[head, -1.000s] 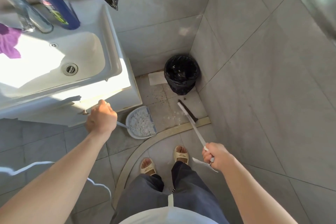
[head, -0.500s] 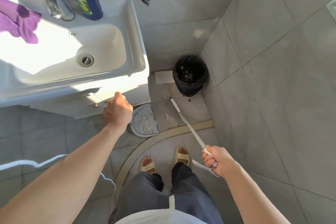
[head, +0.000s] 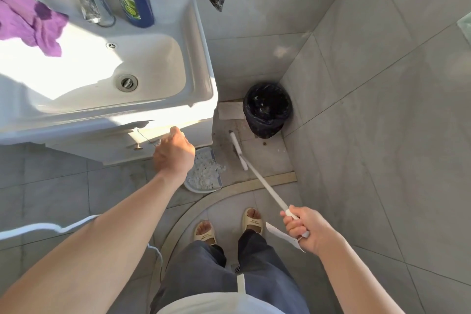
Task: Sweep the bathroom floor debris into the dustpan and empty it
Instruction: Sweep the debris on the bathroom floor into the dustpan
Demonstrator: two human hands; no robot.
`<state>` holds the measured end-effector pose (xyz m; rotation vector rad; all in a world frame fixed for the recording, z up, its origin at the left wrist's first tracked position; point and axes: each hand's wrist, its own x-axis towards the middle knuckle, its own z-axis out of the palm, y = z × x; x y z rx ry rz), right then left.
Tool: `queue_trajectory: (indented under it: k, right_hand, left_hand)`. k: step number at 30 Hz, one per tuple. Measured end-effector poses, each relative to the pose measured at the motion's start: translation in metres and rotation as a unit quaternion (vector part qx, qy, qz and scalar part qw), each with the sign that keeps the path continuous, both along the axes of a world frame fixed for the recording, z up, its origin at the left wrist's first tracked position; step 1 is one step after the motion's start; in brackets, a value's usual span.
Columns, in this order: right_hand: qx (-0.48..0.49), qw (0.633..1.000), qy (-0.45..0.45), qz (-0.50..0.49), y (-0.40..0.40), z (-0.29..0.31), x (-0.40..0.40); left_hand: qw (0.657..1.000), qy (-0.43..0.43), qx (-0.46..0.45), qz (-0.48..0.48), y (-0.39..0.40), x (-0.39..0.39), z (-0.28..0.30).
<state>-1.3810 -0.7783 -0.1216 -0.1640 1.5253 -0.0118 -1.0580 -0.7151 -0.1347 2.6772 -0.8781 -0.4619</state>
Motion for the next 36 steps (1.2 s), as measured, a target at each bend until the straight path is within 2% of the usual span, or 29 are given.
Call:
queue_trajectory:
  k: [4,8,13,18,22,26,31,36]
  right_hand:
    - [0.003,0.999,0.042,0.033,0.012,-0.021,0.025]
    - [0.048,0.998,0.012,0.038,0.018,-0.033,0.04]
    - [0.049,0.997,-0.049,-0.021,0.007,-0.001,0.007]
    - [0.028,0.999,-0.037,0.0,0.007,0.018,-0.004]
    - [0.049,0.999,-0.011,0.019,0.014,-0.006,0.014]
    - [0.076,0.997,-0.03,0.004,0.01,-0.024,0.02]
    - [0.068,0.996,-0.05,0.019,-0.005,-0.004,-0.011]
    - [0.021,0.997,-0.016,0.069,-0.032,0.008,-0.038]
  left_hand:
    - [1.0,0.002,-0.003,0.004,0.0,-0.001,0.002]
    - [1.0,0.003,-0.007,0.014,0.003,-0.002,0.006]
    - [0.999,0.012,-0.017,0.024,0.01,-0.002,0.003]
    - [0.999,0.013,-0.009,0.03,0.012,-0.005,0.004]
    - [1.0,0.006,-0.003,0.03,0.013,-0.009,0.004]
    - [0.999,0.0,0.003,0.034,0.015,-0.013,0.004]
    - [0.999,-0.009,0.022,0.042,0.017,-0.014,0.007]
    - [0.998,-0.016,0.031,0.051,0.023,-0.017,0.007]
